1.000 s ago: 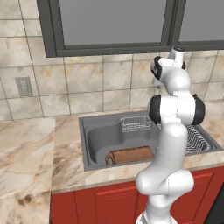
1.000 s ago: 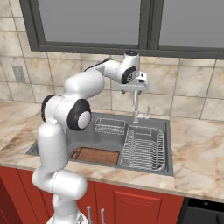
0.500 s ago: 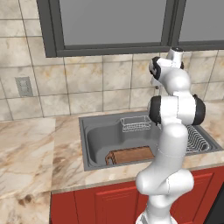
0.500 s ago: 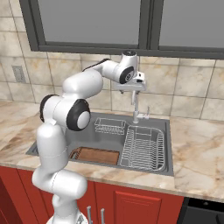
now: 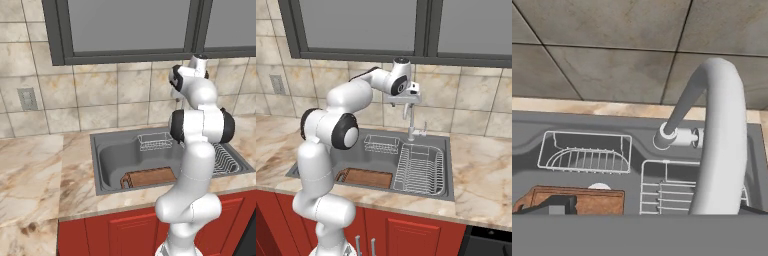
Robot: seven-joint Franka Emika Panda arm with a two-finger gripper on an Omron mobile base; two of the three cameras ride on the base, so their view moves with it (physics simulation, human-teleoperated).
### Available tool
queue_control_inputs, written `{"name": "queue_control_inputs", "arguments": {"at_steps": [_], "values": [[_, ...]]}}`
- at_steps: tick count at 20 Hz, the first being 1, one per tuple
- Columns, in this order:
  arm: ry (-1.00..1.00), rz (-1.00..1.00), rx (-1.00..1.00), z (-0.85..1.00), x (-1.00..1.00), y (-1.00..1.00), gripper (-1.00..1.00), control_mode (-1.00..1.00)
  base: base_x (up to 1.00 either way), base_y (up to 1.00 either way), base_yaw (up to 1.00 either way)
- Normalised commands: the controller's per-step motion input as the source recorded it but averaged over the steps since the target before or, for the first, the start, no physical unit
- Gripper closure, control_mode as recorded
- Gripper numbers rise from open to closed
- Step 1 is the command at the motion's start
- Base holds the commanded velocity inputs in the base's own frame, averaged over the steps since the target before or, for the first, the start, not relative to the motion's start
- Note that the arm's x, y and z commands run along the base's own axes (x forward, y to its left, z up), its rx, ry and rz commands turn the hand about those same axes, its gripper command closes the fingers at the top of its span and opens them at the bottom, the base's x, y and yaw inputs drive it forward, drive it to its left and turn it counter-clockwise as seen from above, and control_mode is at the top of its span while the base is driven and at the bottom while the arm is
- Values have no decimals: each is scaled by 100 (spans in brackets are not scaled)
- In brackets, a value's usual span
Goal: Turn on the sink faucet with hot water and rinse the cutting board for ten seconds, then turn off the faucet. Push the cutting board to reach the water if necessary.
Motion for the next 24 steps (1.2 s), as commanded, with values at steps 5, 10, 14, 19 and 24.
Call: {"name": "queue_control_inputs", "arguments": {"at_steps": [5,10,14,19,24], "values": [[0,0,-1,-7,4,42,-100,-100,0,0,0],[0,0,-1,-8,7,42,-100,-100,0,0,0],[0,0,0,-7,6,41,-100,-100,0,0,0],[0,0,0,-9,3,40,-100,-100,0,0,0],[0,0,-1,-7,4,42,-100,-100,0,0,0]]}}
